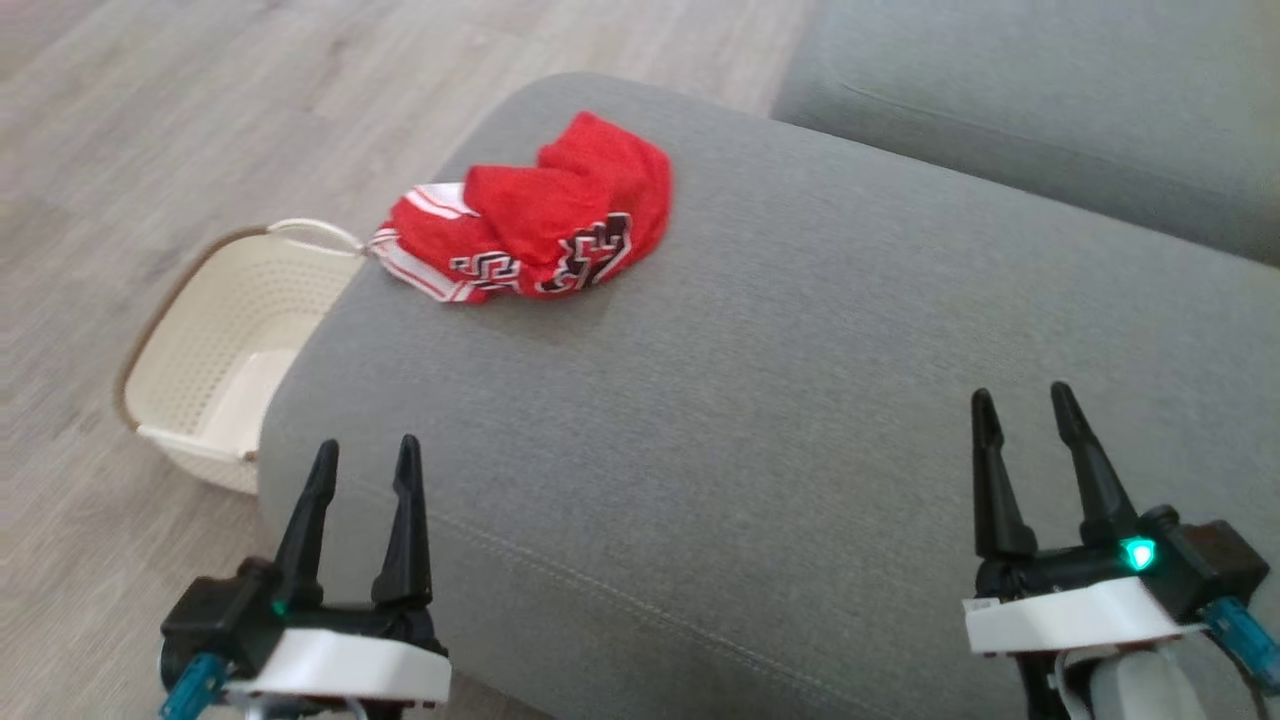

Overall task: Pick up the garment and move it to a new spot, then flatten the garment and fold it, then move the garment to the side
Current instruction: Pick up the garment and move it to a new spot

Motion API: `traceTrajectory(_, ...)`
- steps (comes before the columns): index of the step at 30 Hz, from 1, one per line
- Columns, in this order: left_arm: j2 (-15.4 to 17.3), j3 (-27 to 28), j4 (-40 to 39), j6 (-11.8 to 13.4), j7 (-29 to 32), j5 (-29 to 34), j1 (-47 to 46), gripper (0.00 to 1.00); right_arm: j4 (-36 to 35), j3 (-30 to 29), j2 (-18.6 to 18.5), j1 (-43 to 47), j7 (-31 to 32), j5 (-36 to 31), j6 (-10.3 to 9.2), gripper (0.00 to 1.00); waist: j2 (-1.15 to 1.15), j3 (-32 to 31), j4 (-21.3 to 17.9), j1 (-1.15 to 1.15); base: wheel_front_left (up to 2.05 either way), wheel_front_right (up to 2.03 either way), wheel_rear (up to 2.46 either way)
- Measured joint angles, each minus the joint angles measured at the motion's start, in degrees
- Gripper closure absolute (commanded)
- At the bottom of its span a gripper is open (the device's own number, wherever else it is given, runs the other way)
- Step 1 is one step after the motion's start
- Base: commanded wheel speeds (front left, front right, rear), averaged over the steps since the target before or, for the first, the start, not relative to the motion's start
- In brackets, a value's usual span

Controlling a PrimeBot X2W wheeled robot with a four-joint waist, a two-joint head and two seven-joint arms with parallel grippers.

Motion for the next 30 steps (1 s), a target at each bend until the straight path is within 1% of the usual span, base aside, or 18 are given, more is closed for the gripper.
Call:
traceTrajectory(4,0.0,1.1,-0.8,0.0,0.0,0.0,1.1,0.0,0.2,1.2,0.0,0.0,0.0,0.0,0.0,0.0,0.0,-0.4,1.5,0.0,0.0,0.0,0.0)
traceTrajectory(7,0.0,1.7,-0.8,0.1,0.0,-0.1,1.4,0.0,0.5,1.5,0.0,0.0,0.0,0.0,0.0,0.0,0.0,-0.3,1.6,0.0,0.0,0.0,0.0)
traceTrajectory(10,0.0,2.3,-0.6,-0.3,0.0,-0.1,1.3,0.0,0.7,1.5,0.0,0.0,0.0,0.0,0.0,0.0,0.0,-0.4,1.5,0.0,0.0,0.0,0.0)
traceTrajectory(14,0.0,4.9,0.1,-2.4,0.0,1.0,0.6,0.0,0.5,1.6,0.0,0.0,0.0,0.0,0.0,0.0,0.0,0.0,1.0,0.0,0.0,0.0,0.0)
traceTrajectory(16,0.0,6.8,0.9,-3.0,0.0,1.6,-1.0,0.0,0.5,1.6,0.0,-0.1,0.0,-0.4,0.0,0.0,0.0,0.9,0.4,0.0,0.0,0.0,0.0)
traceTrajectory(18,0.3,8.0,3.0,-3.8,0.0,1.8,-4.0,0.0,0.4,1.5,0.0,-0.2,0.0,-1.2,0.0,0.0,0.0,2.2,-0.3,0.0,0.0,0.0,0.0)
traceTrajectory(21,1.8,9.1,9.0,-4.8,0.2,1.2,-10.4,0.0,-0.7,1.5,0.0,-1.8,0.6,-3.0,0.0,0.0,0.0,5.0,-1.3,0.0,0.0,0.0,0.0)
traceTrajectory(25,4.1,10.8,16.5,-5.4,5.5,-2.6,-21.4,0.0,-3.7,1.7,0.0,-6.6,2.8,-5.7,0.0,0.0,0.0,9.5,-2.9,0.01,0.0,0.0,0.0)
traceTrajectory(26,5.1,10.7,18.2,-6.0,7.1,-3.0,-23.9,0.0,-4.6,1.9,0.0,-7.7,3.3,-6.4,0.0,0.0,0.0,10.6,-3.4,0.01,0.0,0.0,0.0)
traceTrajectory(27,6.7,10.7,21.7,-6.5,9.6,-4.4,-28.6,0.0,-6.4,2.3,0.0,-9.3,4.1,-7.4,0.0,0.0,0.0,13.0,-4.5,0.01,0.0,0.0,0.0)
traceTrajectory(30,9.4,9.4,27.1,-7.1,13.0,-5.3,-34.0,0.0,-8.8,3.5,-0.1,-10.4,5.0,-7.3,0.0,0.0,0.0,16.1,-6.5,0.01,0.0,0.0,0.0)
